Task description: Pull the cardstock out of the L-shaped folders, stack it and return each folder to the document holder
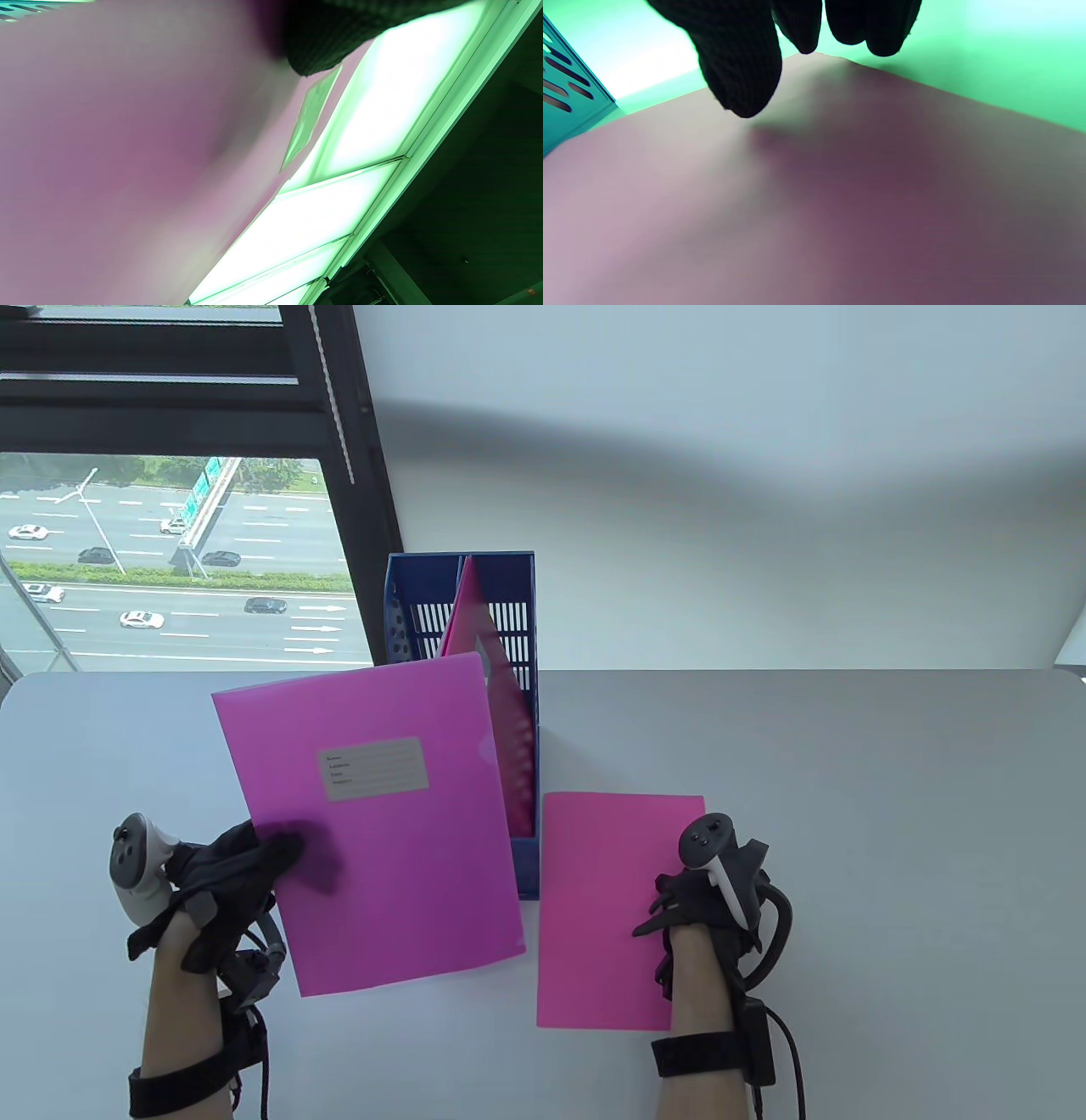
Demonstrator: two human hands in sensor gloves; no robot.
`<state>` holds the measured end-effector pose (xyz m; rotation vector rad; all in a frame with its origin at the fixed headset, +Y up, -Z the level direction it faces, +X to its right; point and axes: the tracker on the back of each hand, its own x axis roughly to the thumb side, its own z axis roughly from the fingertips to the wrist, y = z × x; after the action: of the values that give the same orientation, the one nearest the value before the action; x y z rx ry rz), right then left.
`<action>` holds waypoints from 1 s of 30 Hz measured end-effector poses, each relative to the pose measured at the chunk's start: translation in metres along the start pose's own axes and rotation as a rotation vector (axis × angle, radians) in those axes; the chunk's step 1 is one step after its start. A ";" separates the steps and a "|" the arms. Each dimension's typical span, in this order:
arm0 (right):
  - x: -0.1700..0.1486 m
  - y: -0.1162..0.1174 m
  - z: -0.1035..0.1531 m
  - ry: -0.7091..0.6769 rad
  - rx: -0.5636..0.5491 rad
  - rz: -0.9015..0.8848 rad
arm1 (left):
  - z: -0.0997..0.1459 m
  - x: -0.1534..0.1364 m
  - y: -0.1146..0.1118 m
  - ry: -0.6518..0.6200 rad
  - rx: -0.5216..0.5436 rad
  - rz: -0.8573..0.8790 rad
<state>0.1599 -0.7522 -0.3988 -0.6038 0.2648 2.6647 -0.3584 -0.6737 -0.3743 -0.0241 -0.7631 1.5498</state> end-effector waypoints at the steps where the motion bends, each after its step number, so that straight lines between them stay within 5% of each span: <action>1: 0.002 -0.005 0.002 -0.018 -0.015 -0.026 | 0.000 0.000 -0.001 -0.002 0.001 0.001; 10: 0.046 -0.092 0.076 -0.524 -0.227 -0.527 | -0.009 0.000 -0.013 -0.012 -0.002 -0.016; 15: 0.069 -0.099 0.103 -0.793 -0.041 -0.734 | -0.014 0.006 -0.023 -0.030 -0.002 -0.034; 18: 0.079 -0.097 0.111 -0.836 0.011 -0.756 | -0.018 0.013 -0.030 -0.048 -0.010 -0.060; 24: 0.089 -0.100 0.124 -0.922 -0.064 -0.760 | -0.022 0.032 -0.044 -0.092 -0.038 -0.119; 30: 0.085 -0.107 0.135 -0.901 -0.270 -0.780 | -0.023 0.057 -0.055 -0.047 -0.043 -0.514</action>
<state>0.0837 -0.5913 -0.3275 0.3988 -0.4927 1.9415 -0.3087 -0.6165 -0.3417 0.1655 -0.7672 1.0485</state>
